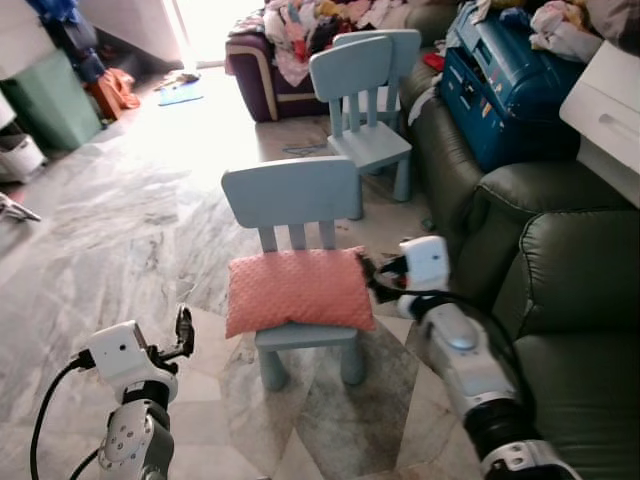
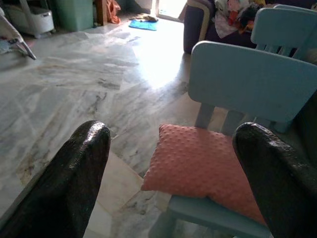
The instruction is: Move the pillow to the sofa
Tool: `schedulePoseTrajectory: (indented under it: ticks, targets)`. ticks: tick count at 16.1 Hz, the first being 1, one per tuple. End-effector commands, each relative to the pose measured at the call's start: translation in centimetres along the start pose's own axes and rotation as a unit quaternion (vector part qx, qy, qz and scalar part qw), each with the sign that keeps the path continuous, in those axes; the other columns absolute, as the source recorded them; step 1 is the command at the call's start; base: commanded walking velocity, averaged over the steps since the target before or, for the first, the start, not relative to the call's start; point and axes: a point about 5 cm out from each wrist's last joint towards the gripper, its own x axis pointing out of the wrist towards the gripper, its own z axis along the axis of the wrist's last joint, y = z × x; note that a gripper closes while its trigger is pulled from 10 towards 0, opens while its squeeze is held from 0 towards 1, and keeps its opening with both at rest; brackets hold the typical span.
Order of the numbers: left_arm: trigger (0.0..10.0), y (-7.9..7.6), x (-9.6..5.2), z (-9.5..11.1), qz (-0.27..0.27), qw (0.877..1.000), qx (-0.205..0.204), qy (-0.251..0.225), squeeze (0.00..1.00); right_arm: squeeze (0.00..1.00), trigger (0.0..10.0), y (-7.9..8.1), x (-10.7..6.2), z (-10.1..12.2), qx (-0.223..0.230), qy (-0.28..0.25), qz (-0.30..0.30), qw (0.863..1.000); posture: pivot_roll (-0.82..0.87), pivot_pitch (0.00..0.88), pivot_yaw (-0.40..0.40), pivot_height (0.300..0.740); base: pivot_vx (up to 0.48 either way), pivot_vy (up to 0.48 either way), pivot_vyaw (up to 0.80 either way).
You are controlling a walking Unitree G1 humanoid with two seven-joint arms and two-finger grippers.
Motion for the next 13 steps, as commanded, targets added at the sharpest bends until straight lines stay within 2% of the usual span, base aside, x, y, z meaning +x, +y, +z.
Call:
schedulePoseTrajectory:
  ticks: [1, 3, 13]
  targets:
    - [10.0, 0.68, -0.02, 0.26, 0.005, 1.0, 0.009, -0.001, 0.0, 0.0, 10.0, 0.98, 0.38, 0.39, 0.005, -0.006, 0.013, 1.0, -0.12, 0.097, 0.074, 0.74, 0.24, 0.416, 0.0]
    - [10.0, 0.6, -0.05, 0.03, 0.007, 1.0, -0.005, 0.007, 0.0, 0.0, 10.0, 0.97, 0.35, 0.36, 0.005, -0.005, 0.012, 1.0, -0.12, 0.098, 0.074, 0.74, 0.24, 0.416, 0.0]
    - [10.0, 0.15, -0.01, -0.19, 0.0, 1.0, -0.004, 0.014, 0.0, 0.0, 10.0, 0.88, 0.23, 0.25, 0.005, -0.004, 0.008, 1.0, -0.12, 0.1, 0.077, 0.74, 0.0, 0.0, 0.0]
